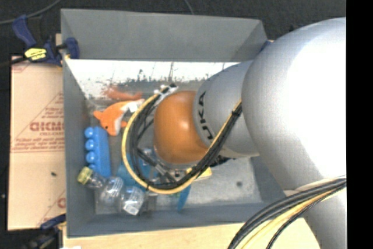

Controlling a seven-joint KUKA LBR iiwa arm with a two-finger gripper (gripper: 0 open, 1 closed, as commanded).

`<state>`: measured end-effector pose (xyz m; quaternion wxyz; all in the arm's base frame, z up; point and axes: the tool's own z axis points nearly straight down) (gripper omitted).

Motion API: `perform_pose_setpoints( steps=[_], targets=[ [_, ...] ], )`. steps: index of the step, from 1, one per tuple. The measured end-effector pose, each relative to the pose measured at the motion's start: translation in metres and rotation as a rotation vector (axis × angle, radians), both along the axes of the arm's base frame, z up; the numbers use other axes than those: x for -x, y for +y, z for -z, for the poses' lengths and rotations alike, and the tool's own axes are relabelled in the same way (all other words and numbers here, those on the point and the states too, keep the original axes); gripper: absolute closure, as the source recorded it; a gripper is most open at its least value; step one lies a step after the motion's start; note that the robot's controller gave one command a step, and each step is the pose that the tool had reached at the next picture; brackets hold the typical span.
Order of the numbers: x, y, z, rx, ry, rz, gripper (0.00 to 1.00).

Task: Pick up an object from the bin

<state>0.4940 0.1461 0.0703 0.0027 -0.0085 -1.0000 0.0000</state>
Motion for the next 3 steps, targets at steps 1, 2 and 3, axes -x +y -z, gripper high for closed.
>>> perform_pose_setpoints(
  steps=[1, 2, 3],
  targets=[
    [-0.030, 0.051, 0.000, -0.002, -0.014, -0.227, 0.00],
    [-0.002, -0.001, -0.001, -0.001, -0.004, -0.002, 1.00],
    [-0.002, -0.001, -0.001, -0.001, -0.004, -0.002, 1.00]
  ],
)
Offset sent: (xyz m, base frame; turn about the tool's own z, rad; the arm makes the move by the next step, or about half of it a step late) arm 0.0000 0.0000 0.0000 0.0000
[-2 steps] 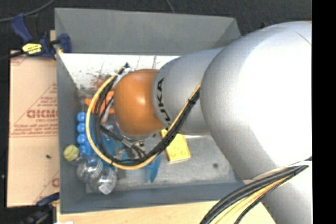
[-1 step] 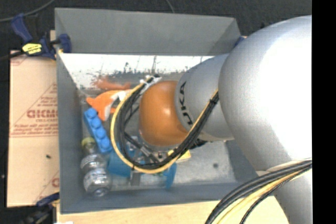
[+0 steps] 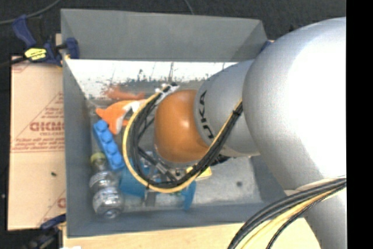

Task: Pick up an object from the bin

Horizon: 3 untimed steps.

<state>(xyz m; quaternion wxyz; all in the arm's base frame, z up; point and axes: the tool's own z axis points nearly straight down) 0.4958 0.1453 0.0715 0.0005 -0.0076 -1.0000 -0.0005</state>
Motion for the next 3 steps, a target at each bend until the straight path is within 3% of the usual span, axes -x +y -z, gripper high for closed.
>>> perform_pose_setpoints(
  steps=[2, 3],
  targets=[
    [0.004, -0.001, -0.023, 0.003, 0.012, 0.000, 1.00],
    [0.001, 0.000, -0.044, 0.000, 0.003, 0.000, 1.00]
  ],
)
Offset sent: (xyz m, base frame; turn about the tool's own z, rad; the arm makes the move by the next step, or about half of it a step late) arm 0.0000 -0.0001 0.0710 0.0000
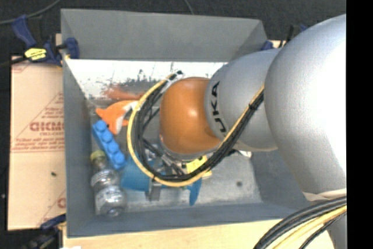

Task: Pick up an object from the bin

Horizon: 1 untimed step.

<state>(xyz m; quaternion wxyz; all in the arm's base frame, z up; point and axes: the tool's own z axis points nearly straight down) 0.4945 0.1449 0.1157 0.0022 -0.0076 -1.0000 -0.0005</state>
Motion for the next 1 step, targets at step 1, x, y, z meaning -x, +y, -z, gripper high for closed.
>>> perform_pose_setpoints(
  steps=[1],
  targets=[
    [-0.0007, 0.0000, -0.0119, 0.000, -0.002, -0.001, 1.00]
  ],
)
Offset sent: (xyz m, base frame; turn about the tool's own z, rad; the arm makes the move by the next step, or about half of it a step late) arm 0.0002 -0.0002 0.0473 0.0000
